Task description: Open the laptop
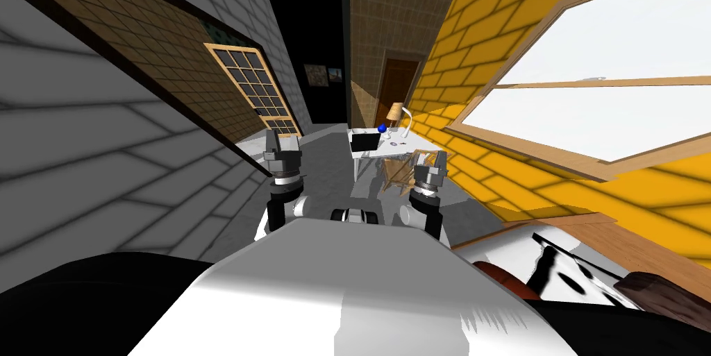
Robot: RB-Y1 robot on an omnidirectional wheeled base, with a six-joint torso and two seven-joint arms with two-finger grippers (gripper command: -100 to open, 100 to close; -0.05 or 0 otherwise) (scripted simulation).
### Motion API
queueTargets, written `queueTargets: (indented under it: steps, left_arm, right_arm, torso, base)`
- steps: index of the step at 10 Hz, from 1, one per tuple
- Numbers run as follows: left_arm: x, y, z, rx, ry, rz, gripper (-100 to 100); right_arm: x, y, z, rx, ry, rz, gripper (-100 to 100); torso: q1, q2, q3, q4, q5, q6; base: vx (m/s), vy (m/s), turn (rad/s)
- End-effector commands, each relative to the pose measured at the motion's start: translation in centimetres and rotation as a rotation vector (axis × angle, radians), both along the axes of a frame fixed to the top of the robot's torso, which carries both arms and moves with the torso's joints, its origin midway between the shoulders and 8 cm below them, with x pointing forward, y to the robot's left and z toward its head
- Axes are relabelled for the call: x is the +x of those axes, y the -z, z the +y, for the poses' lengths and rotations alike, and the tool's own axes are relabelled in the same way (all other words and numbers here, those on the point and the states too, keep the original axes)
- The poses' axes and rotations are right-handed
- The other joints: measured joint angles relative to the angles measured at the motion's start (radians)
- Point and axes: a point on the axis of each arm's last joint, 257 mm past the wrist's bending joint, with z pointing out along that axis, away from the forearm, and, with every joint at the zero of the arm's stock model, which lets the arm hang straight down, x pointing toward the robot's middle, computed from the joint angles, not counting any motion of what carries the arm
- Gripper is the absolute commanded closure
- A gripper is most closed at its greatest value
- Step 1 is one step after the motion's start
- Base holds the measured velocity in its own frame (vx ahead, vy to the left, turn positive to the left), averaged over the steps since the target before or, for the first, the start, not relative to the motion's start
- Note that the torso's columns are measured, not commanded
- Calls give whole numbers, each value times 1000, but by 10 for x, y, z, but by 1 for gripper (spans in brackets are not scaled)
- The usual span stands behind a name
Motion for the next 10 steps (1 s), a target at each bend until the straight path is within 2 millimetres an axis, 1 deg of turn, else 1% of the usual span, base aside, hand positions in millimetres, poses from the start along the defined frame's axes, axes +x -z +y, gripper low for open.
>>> queueTargets:
  steps: [1, 2, 3, 6, 10]
  left_arm:
    - [0, 0, 0, 0, 0, 0, 0]
    - [0, 0, 0, 0, 0, 1, 0]
    - [0, 0, 0, 0, 0, 1, 0]
    - [0, 0, 0, 0, 0, 1, 0]
    - [0, 0, 0, 0, 0, 1, 0]
  right_arm:
    - [1, 1, 4, -41, -4, 14, -100]
    - [3, 3, 7, -75, -4, 26, -100]
    - [4, 4, 10, -112, -1, 41, -100]
    - [8, 13, 19, -242, 26, 94, -100]
    - [11, 28, 29, -439, 104, 173, -100]
  torso:
    - [0, 74, -148, 74, 0, 0]
    - [1, 107, -217, 107, 0, 0]
    - [1, 116, -237, 116, 0, 0]
    - [1, 119, -242, 120, 0, 0]
    - [1, 120, -242, 120, 0, 0]
  base:
    - [21, 11, 1]
    - [32, 31, 0]
    - [45, 44, -1]
    - [80, 61, 0]
    - [116, 86, 0]
